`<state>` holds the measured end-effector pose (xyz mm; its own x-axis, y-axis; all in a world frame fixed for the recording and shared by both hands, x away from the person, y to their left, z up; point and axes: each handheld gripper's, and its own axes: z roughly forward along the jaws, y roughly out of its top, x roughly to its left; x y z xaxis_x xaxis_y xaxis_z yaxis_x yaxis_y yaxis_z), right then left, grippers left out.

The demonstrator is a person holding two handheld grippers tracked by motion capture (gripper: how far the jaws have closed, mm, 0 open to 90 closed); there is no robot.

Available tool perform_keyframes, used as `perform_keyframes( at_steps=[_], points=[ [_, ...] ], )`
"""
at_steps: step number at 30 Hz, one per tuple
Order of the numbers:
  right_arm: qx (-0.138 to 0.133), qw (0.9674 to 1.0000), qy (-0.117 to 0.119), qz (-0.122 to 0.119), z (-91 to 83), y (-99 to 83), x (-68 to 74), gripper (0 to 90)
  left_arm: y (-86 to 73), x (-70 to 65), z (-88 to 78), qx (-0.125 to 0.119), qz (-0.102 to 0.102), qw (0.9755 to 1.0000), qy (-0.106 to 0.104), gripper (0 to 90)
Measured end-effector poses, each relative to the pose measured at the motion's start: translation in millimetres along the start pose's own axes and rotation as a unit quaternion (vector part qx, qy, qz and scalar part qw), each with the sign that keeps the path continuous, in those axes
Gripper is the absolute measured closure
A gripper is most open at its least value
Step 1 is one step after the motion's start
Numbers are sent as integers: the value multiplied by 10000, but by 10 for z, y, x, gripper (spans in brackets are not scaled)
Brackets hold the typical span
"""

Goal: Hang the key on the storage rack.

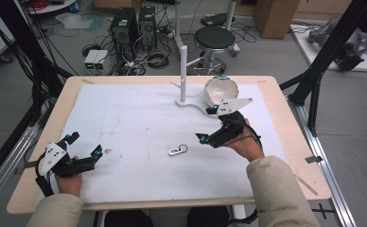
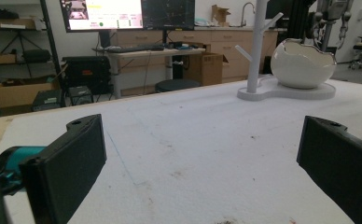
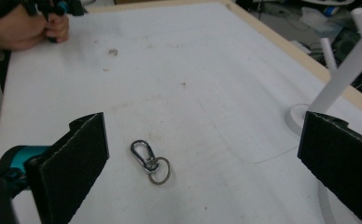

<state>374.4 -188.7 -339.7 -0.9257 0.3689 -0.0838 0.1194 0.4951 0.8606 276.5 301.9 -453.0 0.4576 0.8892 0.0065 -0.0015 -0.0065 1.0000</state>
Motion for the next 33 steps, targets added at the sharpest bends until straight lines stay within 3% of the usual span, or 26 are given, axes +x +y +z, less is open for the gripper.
perform_keyframes(
  at_steps=[4, 6, 10, 12, 13, 14, 15, 20, 27, 28, 29, 33],
  points=[
    [380, 9988, 247, -188, 201, 53, -22, 8, 0, 0, 3, 0, -8, 10000, 0, 17],
    [447, 9982, 318, -241, 242, 66, -31, 9, 0, 2, 3, -1, 2, 10000, 3, 17],
    [919, 9934, 561, -388, 434, 128, -71, 9, 0, 1, 0, 6, 14, 10000, 6, 17],
    [994, 9920, 635, -444, 475, 135, -77, 9, 1, 0, 1, 5, 14, 10000, 6, 17],
    [1142, 9894, 740, -499, 554, 136, -73, 9, 1, 0, 0, 6, 25, 10000, 6, 17],
    [1142, 9894, 740, -499, 554, 136, -73, 9, 1, 0, 0, 6, 25, 10000, 6, 17],
    [1273, 9863, 873, -575, 643, 121, -64, 9, 1, 0, 0, 6, 26, 10000, 6, 17],
    [1650, 9795, 1024, -544, 791, 72, -37, 9, 1, -2, 0, 0, 21, 10000, -1, 17],
    [1997, 9711, 1220, -472, 918, 4, -42, 23, 0, -2, 0, -4, 23, 10000, 0, 17],
    [1997, 9711, 1220, -472, 918, 4, -42, 23, 0, -2, 0, -4, 23, 10000, 0, 17],
    [2128, 9673, 1309, -446, 953, -19, -47, 48, 0, -3, 0, -6, 25, 10000, 1, 17],
    [2276, 9626, 1407, -425, 1013, -54, -50, 55, -1, -5, 0, -13, 17, 10000, 2, 17]
  ],
)
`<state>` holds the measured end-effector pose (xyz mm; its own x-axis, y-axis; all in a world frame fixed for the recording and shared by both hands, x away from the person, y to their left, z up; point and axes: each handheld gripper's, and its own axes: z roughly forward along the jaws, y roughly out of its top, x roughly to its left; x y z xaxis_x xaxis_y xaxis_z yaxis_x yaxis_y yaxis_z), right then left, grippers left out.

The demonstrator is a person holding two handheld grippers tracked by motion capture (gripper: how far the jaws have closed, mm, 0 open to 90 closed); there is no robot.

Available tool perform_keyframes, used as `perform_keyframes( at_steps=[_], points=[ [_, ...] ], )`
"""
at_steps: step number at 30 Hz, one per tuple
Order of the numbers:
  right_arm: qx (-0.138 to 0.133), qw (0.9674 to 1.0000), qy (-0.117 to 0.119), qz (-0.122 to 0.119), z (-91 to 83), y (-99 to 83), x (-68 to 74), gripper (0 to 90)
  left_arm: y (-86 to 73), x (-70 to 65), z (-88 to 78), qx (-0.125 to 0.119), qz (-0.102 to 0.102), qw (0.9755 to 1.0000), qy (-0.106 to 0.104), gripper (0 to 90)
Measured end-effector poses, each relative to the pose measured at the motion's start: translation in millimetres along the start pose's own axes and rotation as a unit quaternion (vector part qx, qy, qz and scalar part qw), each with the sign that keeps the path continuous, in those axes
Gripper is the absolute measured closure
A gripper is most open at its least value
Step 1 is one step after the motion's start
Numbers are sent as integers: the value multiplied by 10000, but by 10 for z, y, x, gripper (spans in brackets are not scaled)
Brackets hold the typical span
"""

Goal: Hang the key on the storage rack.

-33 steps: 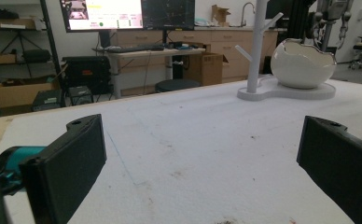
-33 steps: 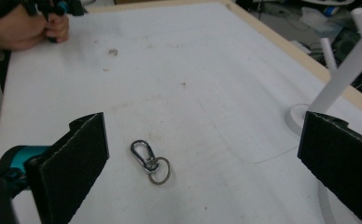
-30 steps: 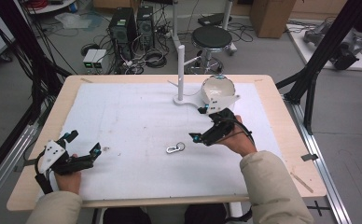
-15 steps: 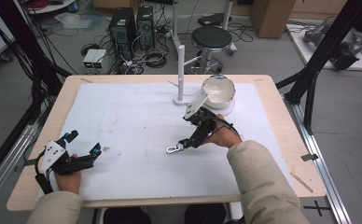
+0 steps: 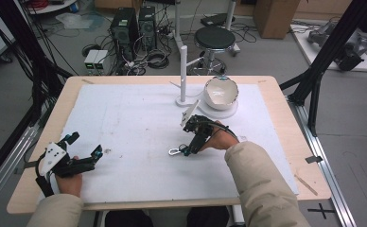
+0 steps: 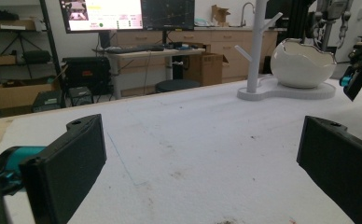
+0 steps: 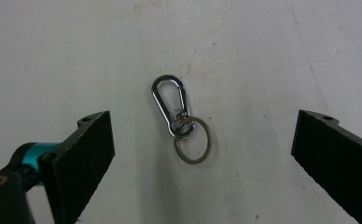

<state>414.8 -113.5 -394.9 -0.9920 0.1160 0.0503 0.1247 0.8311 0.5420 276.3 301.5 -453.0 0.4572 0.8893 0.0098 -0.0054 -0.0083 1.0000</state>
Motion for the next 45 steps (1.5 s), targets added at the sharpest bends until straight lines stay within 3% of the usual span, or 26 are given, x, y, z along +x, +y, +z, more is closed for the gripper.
perform_keyframes(
  at_steps=[4, 6, 16, 31, 45],
  points=[
    [109, 9999, 20, 92, 35, -6, -18, 64, 0, 0, -1, -3, 2, 10000, 0, 17],
    [176, 9997, 123, 106, 57, -6, -27, 151, 0, 1, -1, -2, 6, 10000, 2, 18],
    [513, 9977, 438, -21, 138, 2, -30, 328, -1, -1, 0, -15, 6, 10000, 4, 18],
    [690, 9968, 384, -140, 135, 8, -44, 697, -1, -2, -1, -22, 2, 10000, 2, 17],
    [645, 9969, 418, -173, 99, -2, -45, 848, -2, 0, -3, -25, 10, 10000, 5, 17]
  ],
)
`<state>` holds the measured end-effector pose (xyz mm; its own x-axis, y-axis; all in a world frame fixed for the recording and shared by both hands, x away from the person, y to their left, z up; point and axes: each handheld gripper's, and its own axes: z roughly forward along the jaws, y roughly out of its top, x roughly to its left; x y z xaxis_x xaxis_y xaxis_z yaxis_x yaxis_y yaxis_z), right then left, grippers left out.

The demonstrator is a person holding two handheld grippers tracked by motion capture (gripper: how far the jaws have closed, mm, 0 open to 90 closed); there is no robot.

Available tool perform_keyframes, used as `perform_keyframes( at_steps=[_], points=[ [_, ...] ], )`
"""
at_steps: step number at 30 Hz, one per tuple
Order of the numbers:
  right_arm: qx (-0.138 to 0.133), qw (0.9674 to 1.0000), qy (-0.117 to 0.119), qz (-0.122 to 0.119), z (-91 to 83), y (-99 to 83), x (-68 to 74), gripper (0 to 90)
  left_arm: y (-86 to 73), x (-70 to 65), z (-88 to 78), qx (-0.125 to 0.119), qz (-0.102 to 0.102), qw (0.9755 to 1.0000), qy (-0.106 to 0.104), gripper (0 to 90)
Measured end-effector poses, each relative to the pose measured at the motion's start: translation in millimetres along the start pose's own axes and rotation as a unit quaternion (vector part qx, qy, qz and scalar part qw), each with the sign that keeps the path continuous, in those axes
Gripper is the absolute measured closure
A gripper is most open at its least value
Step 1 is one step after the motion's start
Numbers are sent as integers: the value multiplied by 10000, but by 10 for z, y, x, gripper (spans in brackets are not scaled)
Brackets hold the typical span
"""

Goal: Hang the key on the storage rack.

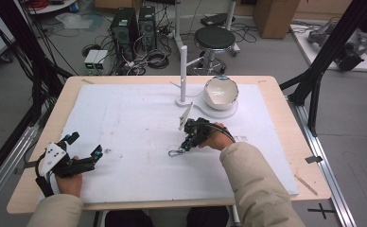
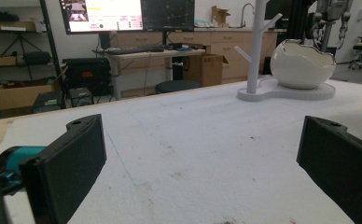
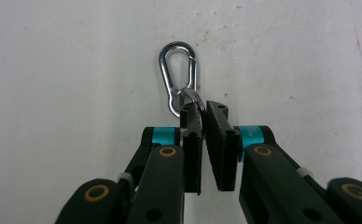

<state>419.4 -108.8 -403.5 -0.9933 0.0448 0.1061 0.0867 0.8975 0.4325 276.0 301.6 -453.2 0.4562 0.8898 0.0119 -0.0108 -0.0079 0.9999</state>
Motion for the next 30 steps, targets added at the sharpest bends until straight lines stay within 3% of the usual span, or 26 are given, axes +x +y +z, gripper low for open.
perform_keyframes(
  at_steps=[5, 7, 9, 13, 19, 23, 24, 25, 26, 30],
  points=[
    [-11, 10000, 64, 53, -19, -2, 9, 879, 0, 0, 1, -1, -1, 10000, 0, 17],
    [-26, 9998, -82, 196, -23, 2, 18, 884, 0, -2, 1, -5, -5, 10000, 0, 17],
    [-72, 9993, -78, 366, -28, 0, 17, 887, 0, -2, 0, -5, -2, 10000, 0, 17],
    [-204, 9989, -113, 406, -47, 4, 25, 888, 0, -1, -1, -5, -4, 10000, -4, 17],
    [-815, 9943, -343, 596, -180, -12, -2, 889, 0, 1, -1, -2, -6, 10000, -6, 17],
    [-1217, 9859, -636, 956, -322, -47, -22, 889, 0, 2, -1, -2, -5, 10000, -6, 17],
    [-1217, 9859, -636, 956, -322, -47, -22, 889, 0, 2, -1, -2, -5, 10000, -6, 17],
    [-1301, 9831, -728, 1061, -362, -58, -26, 889, 0, 1, -1, -6, -13, 10000, -6, 17],
    [-1530, 9777, -800, 1194, -437, -81, -51, 889, 0, 3, -1, -8, -8, 10000, 1, 17],
    [-2047, 9642, -961, 1386, -595, -101, -74, 888, 0, 3, -1, -8, -9, 10000, 2, 17]
  ],
)
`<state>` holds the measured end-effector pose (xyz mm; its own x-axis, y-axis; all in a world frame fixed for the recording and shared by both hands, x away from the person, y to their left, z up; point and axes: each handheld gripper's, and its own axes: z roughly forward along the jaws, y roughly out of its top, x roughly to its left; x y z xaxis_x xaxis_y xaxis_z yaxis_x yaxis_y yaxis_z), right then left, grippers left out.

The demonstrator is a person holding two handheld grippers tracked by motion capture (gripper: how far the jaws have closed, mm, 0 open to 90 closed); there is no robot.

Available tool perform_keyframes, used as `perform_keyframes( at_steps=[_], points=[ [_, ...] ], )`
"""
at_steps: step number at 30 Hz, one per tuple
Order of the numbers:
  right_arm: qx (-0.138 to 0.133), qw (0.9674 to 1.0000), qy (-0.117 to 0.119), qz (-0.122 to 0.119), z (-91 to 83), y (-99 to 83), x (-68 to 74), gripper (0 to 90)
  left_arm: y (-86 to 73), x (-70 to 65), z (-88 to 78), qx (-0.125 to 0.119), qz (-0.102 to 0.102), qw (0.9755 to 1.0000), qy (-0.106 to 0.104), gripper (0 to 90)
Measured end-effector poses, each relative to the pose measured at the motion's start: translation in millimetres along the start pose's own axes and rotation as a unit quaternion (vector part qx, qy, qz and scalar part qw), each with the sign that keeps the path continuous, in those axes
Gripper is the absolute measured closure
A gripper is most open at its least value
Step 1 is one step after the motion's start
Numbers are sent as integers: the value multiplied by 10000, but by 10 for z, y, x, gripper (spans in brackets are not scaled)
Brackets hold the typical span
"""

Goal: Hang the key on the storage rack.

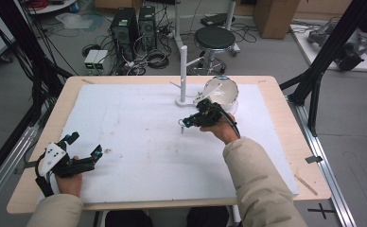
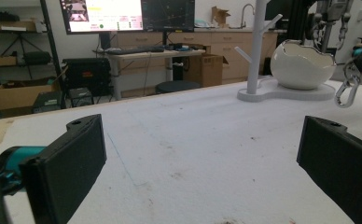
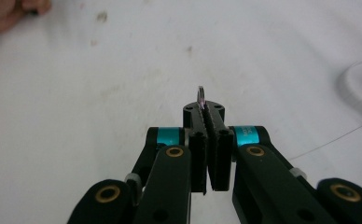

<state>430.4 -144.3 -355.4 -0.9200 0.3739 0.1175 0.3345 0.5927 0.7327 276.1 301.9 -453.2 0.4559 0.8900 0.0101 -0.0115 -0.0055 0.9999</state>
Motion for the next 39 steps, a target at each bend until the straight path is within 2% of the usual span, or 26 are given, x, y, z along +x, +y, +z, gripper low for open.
perform_keyframes(
  at_steps=[4, 9, 15, 27, 30, 31, 39],
  points=[
    [-431, 9989, -129, 165, -100, 100, -35, 888, 0, -1, 0, 5, 2, 10000, -6, 17],
    [-819, 9959, -234, 295, -174, 245, -118, 888, 0, -1, 1, 8, -4, 10000, -4, 17],
    [-1063, 9932, -305, 364, -229, 423, -208, 888, 0, -1, 5, 15, -2, 10000, -4, 17],
    [-1287, 9897, -345, 516, -324, 729, -391, 888, 1, 3, 5, 25, -2, 10000, -6, 17],
    [-1276, 9895, -346, 579, -320, 744, -424, 888, 1, 2, 5, 26, -4, 10000, -8, 17],
    [-1334, 9883, -279, 680, -309, 738, -464, 888, 2, 3, 4, 32, -3, 10000, -10, 17],
    [-1225, 9883, -399, 821, -233, 690, -588, 888, 0, -1, 4, 17, -21, 10000, -5, 17]
  ],
)
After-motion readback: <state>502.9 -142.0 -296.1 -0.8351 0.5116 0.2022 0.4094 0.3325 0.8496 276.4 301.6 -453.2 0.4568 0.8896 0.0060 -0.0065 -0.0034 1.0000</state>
